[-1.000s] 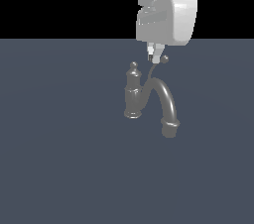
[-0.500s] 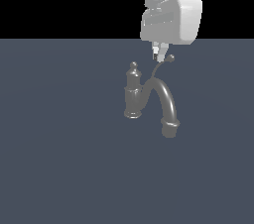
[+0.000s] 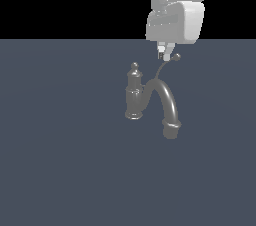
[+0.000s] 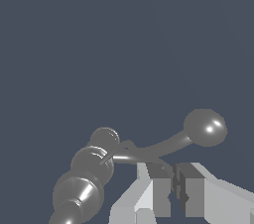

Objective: Turn on the faucet by rotating a designated handle.

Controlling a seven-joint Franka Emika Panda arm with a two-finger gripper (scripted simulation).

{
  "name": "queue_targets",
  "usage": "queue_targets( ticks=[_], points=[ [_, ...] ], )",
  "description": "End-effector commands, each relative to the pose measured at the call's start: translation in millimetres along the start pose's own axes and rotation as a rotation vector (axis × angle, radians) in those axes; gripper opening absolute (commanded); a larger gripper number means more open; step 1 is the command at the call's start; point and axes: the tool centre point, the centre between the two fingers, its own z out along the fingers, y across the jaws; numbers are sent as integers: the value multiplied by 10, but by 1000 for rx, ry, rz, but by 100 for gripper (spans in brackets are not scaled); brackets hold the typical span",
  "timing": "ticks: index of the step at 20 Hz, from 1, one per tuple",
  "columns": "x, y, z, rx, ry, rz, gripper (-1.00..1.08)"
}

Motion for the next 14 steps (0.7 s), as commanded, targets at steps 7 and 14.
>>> queue_targets(
  ticks=[7,14],
  points=[
    [372,-127,12,0,3,31,-100],
    [564,-263,14,-1,3,37,-100]
  ],
)
